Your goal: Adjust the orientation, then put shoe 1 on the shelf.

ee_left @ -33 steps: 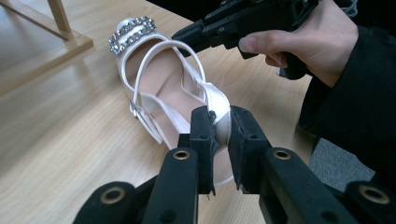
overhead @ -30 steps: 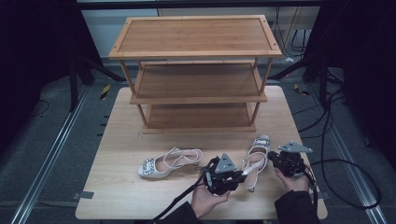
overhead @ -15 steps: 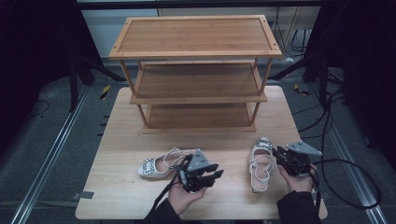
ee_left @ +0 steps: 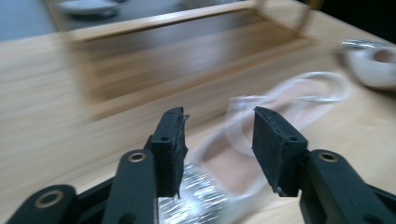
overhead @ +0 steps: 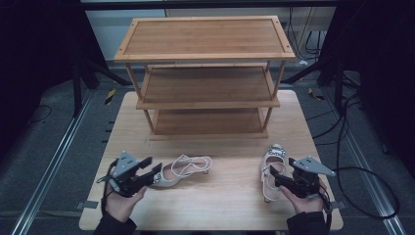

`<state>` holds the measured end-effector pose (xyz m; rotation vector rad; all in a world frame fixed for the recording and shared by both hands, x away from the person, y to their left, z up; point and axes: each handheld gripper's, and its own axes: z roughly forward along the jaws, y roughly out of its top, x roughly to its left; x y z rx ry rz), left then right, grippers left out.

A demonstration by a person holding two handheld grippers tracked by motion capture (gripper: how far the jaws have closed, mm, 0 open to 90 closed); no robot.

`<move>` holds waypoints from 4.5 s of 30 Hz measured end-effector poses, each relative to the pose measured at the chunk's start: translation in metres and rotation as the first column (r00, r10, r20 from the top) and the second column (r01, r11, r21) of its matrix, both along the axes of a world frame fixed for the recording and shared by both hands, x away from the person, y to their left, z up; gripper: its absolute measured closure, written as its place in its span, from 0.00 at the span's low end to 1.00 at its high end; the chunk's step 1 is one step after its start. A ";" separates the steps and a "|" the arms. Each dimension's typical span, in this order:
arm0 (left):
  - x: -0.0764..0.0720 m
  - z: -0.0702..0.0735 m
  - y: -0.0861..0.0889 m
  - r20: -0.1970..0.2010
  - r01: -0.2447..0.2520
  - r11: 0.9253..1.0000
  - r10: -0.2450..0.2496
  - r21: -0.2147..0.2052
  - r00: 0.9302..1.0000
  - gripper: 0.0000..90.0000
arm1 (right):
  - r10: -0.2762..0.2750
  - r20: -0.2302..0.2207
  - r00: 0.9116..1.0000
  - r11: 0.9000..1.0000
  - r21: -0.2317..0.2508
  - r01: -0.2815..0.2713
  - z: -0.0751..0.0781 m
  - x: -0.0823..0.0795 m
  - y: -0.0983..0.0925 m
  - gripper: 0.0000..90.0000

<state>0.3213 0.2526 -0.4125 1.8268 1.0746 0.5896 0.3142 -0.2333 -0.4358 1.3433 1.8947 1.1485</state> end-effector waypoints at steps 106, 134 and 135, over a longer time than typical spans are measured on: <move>0.023 -0.058 0.102 -0.063 -0.321 0.945 0.325 0.055 0.944 0.58 | -0.084 -0.097 0.992 0.996 0.011 0.086 -0.037 0.008 0.008 0.44; 0.029 -0.060 0.098 -0.070 -0.308 0.947 0.314 0.090 0.947 0.50 | 0.088 -0.037 0.995 0.992 0.089 -0.084 -0.024 0.120 0.139 0.44; 0.028 -0.060 0.097 -0.070 -0.302 0.949 0.309 0.091 0.949 0.49 | 0.091 -0.045 0.995 0.991 0.103 -0.086 -0.028 0.128 0.148 0.44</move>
